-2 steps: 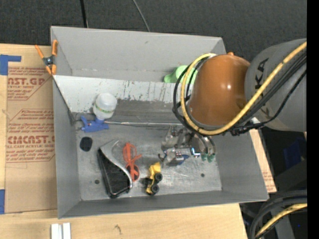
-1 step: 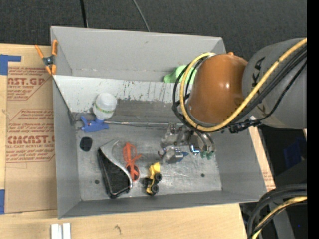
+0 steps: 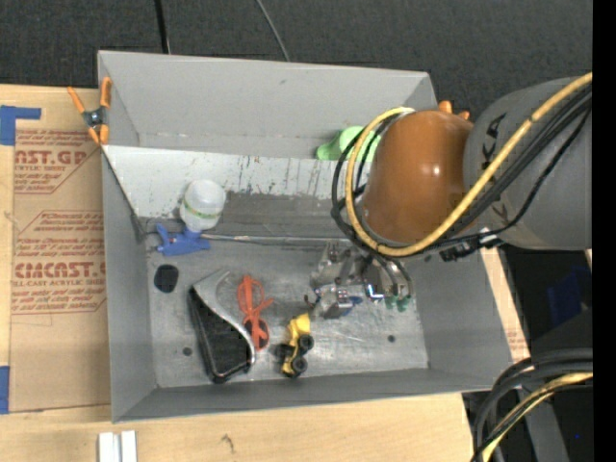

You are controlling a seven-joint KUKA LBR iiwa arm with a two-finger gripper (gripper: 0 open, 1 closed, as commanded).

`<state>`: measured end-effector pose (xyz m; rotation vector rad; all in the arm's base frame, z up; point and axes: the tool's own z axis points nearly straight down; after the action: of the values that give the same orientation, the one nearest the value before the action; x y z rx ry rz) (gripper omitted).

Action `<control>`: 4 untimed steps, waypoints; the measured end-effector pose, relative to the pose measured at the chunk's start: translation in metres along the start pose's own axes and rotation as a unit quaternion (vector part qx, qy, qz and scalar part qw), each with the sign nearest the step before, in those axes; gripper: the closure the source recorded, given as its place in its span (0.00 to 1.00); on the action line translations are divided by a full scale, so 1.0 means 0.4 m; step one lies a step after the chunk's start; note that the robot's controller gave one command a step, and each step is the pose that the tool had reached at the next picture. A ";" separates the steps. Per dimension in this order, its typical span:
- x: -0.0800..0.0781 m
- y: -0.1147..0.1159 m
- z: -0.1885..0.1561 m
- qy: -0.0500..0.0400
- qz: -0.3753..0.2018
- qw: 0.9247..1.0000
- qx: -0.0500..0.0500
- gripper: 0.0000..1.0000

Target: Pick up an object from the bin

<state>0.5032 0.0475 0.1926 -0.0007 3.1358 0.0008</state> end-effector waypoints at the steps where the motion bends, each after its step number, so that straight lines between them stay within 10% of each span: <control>1: -0.025 -0.021 0.133 0.000 -0.023 1.000 0.000 1.00; 4: -0.025 -0.026 0.145 0.000 -0.021 1.000 -0.001 1.00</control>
Offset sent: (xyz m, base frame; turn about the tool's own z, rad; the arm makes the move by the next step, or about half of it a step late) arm -0.0233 -0.0099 0.0053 -0.0464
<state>0.5135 0.0370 0.1347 -0.0651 3.1350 0.0024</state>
